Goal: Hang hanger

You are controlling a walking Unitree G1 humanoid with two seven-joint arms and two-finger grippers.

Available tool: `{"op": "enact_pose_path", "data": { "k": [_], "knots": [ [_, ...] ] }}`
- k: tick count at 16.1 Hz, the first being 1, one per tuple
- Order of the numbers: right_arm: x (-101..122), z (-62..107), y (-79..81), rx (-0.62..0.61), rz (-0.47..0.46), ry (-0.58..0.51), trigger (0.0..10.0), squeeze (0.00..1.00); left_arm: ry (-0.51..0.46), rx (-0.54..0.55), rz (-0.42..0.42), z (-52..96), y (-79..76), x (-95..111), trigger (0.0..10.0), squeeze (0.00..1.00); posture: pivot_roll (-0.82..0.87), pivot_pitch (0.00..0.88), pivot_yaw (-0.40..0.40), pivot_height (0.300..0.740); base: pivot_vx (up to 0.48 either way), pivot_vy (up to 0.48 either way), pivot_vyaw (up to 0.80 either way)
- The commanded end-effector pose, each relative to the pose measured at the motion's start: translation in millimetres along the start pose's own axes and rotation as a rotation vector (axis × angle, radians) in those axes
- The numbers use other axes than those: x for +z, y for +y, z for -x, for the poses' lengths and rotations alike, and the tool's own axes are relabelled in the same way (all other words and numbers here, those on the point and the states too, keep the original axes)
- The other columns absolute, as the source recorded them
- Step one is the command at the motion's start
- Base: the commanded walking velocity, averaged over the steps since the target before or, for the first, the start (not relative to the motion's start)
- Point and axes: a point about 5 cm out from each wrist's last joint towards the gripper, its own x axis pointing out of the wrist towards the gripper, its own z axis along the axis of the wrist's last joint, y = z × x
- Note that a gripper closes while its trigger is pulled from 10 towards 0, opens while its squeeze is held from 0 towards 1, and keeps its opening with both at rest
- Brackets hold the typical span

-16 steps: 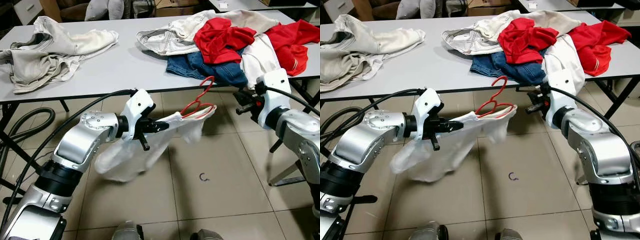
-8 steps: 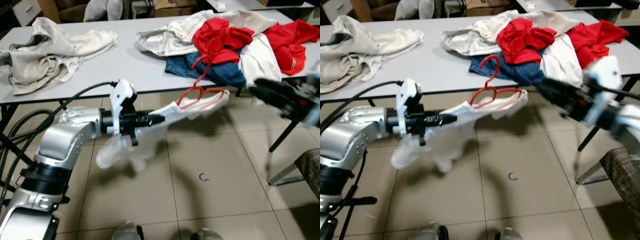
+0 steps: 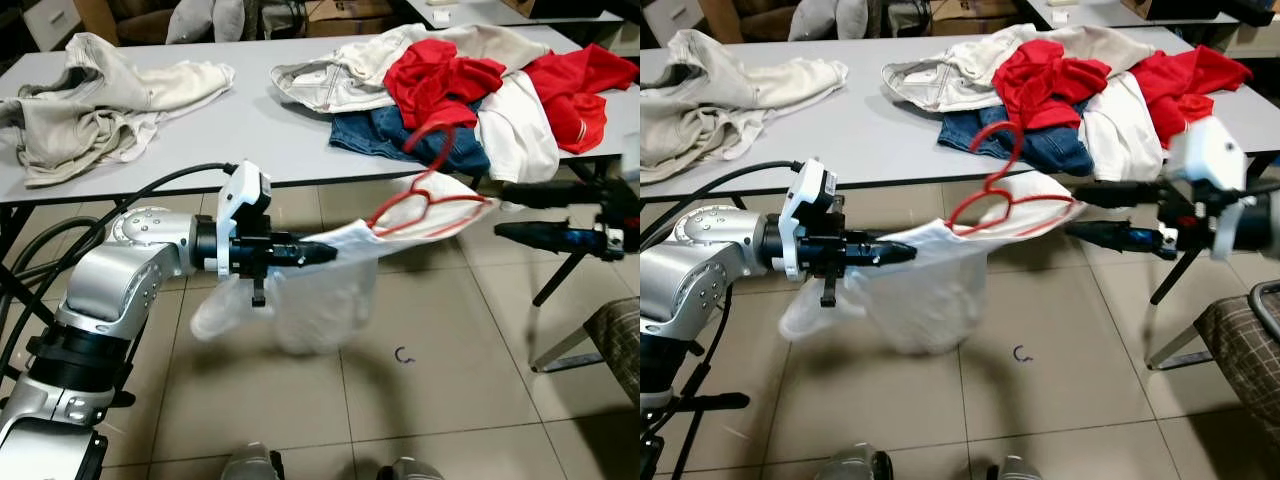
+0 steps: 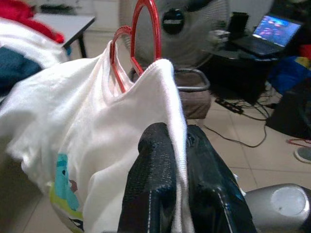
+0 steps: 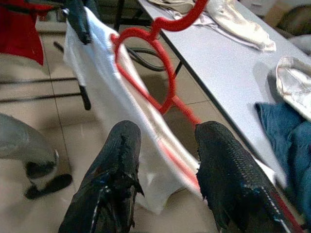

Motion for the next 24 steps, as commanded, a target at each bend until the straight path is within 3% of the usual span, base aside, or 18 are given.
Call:
{"op": "enact_pose_path", "data": {
  "k": [1,6,9,13,14,15,16,24],
  "knots": [
    [3.7,-3.4,-1.6,0.035,0.031,-0.008,10.0,0.0,-0.013,-0.059,-0.042,-4.6,-5.8,9.4,0.0,0.0,-0.14,0.0,0.014,0.74,0.0,0.0,0.0],
    [9.3,-18.3,-6.9,0.142,0.069,-0.037,10.0,0.0,0.013,-0.099,-0.073,-11.6,-10.0,9.5,0.0,0.0,-0.13,0.0,0.007,0.74,0.0,0.0,0.0],
    [5.9,-26.2,3.6,0.285,0.006,-0.04,10.0,0.0,0.014,-0.098,-0.078,-11.3,-10.5,10.7,0.0,0.0,-0.13,0.0,0.002,0.74,0.0,0.0,0.0],
    [-0.7,-31.4,6.3,0.326,-0.022,-0.014,10.0,0.0,0.0,-0.117,-0.088,-14.2,-12.7,14.5,0.0,0.0,-0.13,0.0,0.005,0.74,0.0,0.0,0.0],
    [-2.2,-34.2,6.1,0.331,-0.036,-0.007,5.0,0.0,-0.002,-0.127,-0.093,-15.9,-13.5,16.0,0.0,0.0,-0.13,0.0,0.005,0.74,0.0,0.0,0.0],
    [-2.6,-35.4,5.8,0.332,-0.049,-0.002,2.9,0.0,-0.001,-0.129,-0.095,-16.5,-13.6,16.3,0.0,0.0,-0.13,0.0,0.006,0.74,0.0,0.0,0.0],
    [-2.7,-36.9,5.9,0.339,-0.071,0.002,0.0,0.0,0.0,-0.131,-0.097,-17.0,-13.7,16.5,0.0,0.0,-0.13,0.0,0.006,0.74,0.0,0.0,0.0],
    [-10.6,-45.5,5.5,0.347,-0.096,0.074,0.0,0.0,-0.014,-0.138,-0.099,-20.4,-11.6,19.7,0.0,0.0,-0.13,0.0,0.006,0.74,0.0,0.0,0.0]
  ]
}}
